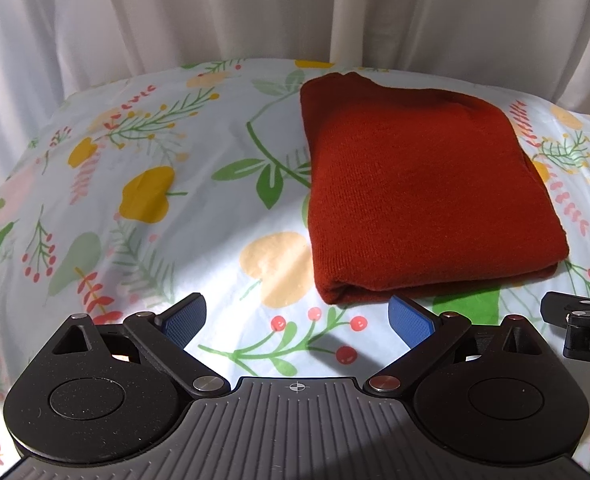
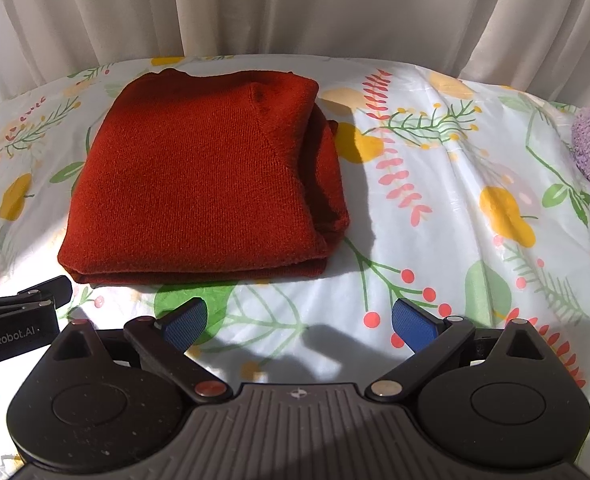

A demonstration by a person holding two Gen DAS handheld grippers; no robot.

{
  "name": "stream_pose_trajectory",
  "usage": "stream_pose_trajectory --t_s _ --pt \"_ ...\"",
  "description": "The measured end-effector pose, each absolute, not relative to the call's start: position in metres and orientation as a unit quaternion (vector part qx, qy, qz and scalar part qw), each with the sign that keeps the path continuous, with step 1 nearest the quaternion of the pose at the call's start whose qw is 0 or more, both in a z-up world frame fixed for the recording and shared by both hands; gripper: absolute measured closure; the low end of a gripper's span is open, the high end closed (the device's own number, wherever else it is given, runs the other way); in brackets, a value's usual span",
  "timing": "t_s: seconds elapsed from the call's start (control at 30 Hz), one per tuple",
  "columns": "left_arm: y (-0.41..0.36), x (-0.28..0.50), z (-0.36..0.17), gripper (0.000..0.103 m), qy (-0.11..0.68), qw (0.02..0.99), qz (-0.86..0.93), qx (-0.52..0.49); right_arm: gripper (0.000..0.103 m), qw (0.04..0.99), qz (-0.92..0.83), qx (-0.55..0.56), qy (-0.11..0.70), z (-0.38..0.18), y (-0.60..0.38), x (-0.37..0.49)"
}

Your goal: Fold small clothes

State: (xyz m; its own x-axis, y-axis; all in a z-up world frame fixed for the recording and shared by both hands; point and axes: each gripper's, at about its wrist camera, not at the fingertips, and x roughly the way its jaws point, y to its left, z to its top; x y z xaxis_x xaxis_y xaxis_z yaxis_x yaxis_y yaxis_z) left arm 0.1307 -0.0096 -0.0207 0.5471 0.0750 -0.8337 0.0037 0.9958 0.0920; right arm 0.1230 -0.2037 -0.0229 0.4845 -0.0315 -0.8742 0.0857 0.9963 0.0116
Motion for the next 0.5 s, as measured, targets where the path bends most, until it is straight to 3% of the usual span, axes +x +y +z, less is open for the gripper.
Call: stream_pose_trajectory --t_s 0.5 --pt "-0.0105 0.1291 -0.0204 0.003 0.475 0.879 0.013 0.041 0.004 0.862 -0.035 0.028 0.505 -0.0212 -0.2029 0.1221"
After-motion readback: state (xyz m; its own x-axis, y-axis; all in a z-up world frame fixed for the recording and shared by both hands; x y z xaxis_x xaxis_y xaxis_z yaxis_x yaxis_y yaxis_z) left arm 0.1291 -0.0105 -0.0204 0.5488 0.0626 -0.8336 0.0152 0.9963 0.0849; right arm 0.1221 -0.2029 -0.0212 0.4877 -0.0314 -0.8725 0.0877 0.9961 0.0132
